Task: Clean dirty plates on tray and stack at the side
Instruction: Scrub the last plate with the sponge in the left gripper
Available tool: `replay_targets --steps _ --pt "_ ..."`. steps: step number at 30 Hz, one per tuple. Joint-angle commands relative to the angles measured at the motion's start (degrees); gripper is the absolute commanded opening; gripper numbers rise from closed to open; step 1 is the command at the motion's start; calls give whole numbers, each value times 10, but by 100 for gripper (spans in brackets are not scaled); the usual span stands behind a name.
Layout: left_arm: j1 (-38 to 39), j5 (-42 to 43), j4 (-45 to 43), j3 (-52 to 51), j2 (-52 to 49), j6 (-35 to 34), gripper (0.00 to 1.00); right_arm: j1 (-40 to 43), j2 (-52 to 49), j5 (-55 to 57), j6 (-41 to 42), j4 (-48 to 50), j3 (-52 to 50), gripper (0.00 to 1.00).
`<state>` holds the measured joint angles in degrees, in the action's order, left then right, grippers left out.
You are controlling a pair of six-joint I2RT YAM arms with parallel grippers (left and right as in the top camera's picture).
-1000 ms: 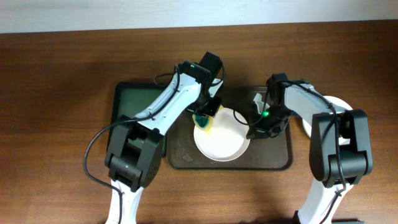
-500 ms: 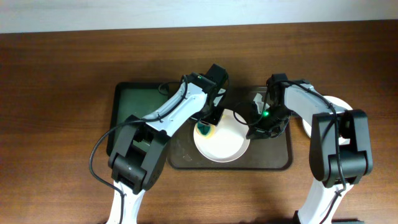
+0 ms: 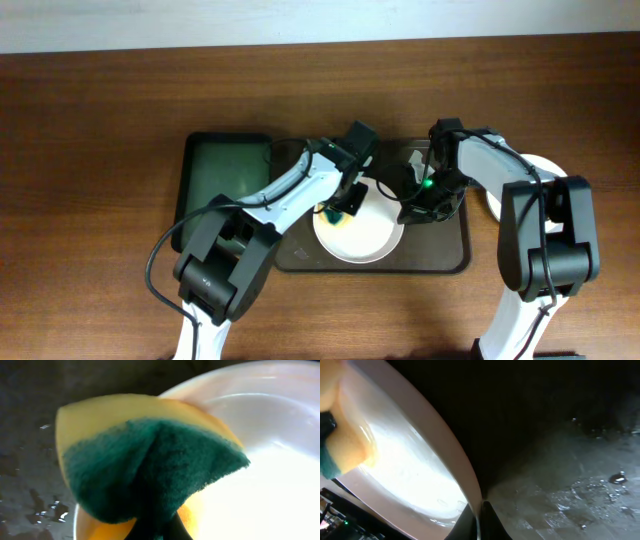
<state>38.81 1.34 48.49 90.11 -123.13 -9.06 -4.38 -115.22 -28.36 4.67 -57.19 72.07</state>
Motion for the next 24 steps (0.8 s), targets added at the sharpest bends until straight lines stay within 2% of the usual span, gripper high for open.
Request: replay_targets --steps 1,8,12,15,19,21,24 --pt "23 149 10 -28 -35 -7 0 -1 12 -10 19 9 -4 4" --pt "0 349 39 40 -34 -7 0 -1 12 -10 21 15 -4 4" --pt "-24 350 93 104 -24 -7 0 -1 12 -10 23 16 -4 4" --pt "-50 281 137 159 -9 -7 0 -1 12 -10 23 15 -4 4" --pt "-93 115 218 229 20 -7 0 -1 12 -10 23 16 -4 4" --pt "-118 12 257 249 31 -7 0 -1 12 -10 23 15 -4 8" --pt "-151 -92 293 250 37 -33 0 -1 12 -10 23 16 -4 14"
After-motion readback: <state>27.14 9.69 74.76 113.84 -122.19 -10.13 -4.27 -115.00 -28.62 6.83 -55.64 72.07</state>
